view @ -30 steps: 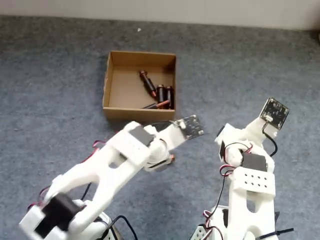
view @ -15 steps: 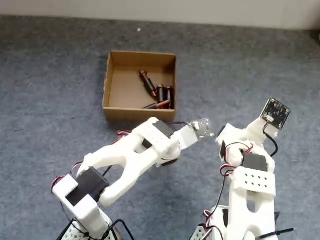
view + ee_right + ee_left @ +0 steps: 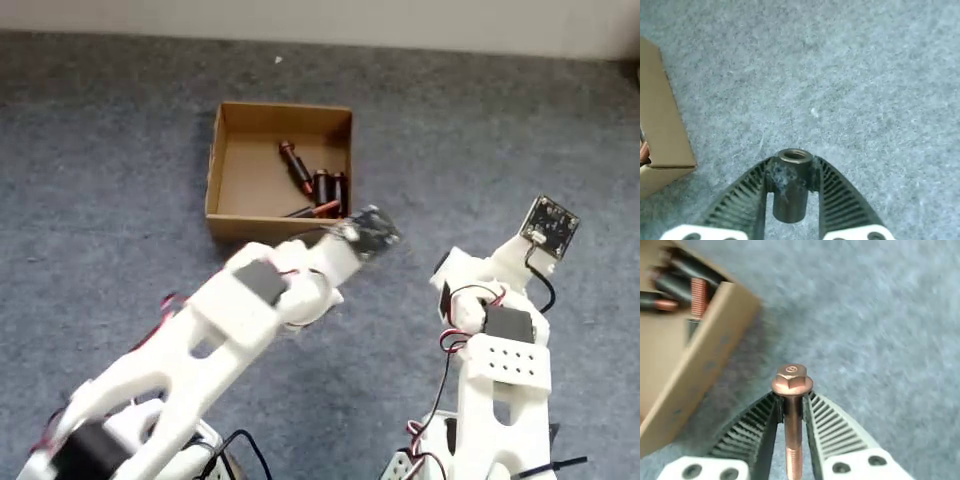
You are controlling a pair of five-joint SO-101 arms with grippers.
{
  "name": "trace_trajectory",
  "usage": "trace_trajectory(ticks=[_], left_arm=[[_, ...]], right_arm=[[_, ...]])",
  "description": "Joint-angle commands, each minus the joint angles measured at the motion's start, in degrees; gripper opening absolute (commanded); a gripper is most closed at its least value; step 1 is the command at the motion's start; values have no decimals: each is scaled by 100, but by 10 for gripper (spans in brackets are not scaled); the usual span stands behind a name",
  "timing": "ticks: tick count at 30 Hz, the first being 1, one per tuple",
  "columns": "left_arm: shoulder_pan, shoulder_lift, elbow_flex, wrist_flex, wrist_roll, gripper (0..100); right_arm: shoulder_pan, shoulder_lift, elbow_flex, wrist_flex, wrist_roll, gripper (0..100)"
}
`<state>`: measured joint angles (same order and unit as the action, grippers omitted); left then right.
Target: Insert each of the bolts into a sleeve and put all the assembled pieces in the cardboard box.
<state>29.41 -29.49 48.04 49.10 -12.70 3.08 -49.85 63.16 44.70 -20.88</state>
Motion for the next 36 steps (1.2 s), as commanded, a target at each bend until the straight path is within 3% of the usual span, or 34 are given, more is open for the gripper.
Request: trace_trajectory(ticks=[1,7,9,13,19,27,29,32,36], left_arm=[[-286,-1429,690,-703,378,5],[-488,-3222,1640,-1108,1046,5],[-505,-3767,1824,-1108,1152,5],[-505,-4804,1991,-1108,1407,5],[-505,-6044,1956,-1169,1846,5],[-453,-6589,1965,-1662,2075,5],[-453,-6589,1965,-1670,2426,5],[-453,-6589,1991,-1644,2936,5],[-453,-6615,1991,-1635,2998,5]], right_arm=[[-409,-224,-40,-154,79,5],[-831,-259,-22,-154,97,5],[-1130,-497,-4,-154,404,5],[-1727,-1455,426,-233,844,5],[-2378,-3143,1640,-1235,1538,5],[-3723,-4866,3011,-2193,2734,5],[-4004,-5200,3327,-2431,3033,5],[-4347,-5560,3741,-2695,3174,5],[-4549,-5508,3960,-2897,3165,5]])
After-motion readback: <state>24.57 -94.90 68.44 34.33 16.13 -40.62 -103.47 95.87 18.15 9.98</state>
